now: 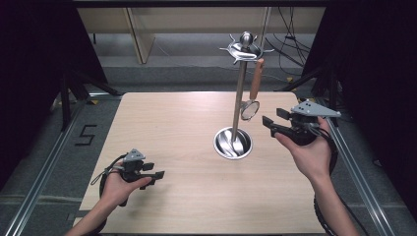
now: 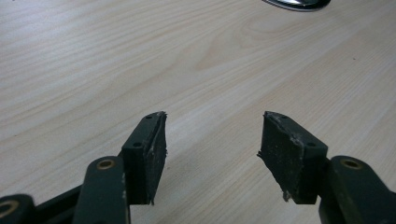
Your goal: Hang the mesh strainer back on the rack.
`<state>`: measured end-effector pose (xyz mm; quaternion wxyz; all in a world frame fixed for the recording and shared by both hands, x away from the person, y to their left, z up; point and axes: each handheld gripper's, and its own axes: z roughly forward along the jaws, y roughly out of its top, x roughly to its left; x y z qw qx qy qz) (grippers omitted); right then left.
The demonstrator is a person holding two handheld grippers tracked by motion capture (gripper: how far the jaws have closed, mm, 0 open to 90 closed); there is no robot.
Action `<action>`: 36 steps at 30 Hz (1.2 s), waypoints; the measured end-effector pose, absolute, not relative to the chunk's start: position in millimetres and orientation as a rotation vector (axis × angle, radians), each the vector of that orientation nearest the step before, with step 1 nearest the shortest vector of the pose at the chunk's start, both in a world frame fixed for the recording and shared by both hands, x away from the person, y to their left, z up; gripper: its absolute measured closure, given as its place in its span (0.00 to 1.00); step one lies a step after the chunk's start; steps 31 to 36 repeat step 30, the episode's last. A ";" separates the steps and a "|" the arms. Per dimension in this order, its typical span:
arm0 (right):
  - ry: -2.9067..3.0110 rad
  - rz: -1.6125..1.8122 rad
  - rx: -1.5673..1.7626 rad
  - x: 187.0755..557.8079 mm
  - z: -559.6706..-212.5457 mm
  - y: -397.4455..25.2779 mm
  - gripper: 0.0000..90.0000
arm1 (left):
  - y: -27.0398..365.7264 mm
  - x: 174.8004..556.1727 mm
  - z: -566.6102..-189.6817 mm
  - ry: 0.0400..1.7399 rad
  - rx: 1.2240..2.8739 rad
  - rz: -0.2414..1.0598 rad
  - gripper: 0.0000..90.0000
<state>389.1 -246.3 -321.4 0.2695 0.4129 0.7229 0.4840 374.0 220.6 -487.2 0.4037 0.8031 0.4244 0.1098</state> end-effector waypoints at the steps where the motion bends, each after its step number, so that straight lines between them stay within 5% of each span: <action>1: 1.946 1.294 1.117 387.7 -324.9 -248.7 0.47 | 220.6 373.9 -487.1 1.072 2.027 0.277 0.44; 25: 2.014 1.195 1.299 364.6 -417.7 -282.5 0.51 | 219.6 374.2 -488.0 1.064 2.039 0.277 0.44; 36: 2.018 1.183 1.334 363.2 -424.8 -283.6 0.54 | 219.6 374.7 -487.1 1.057 2.037 0.269 0.44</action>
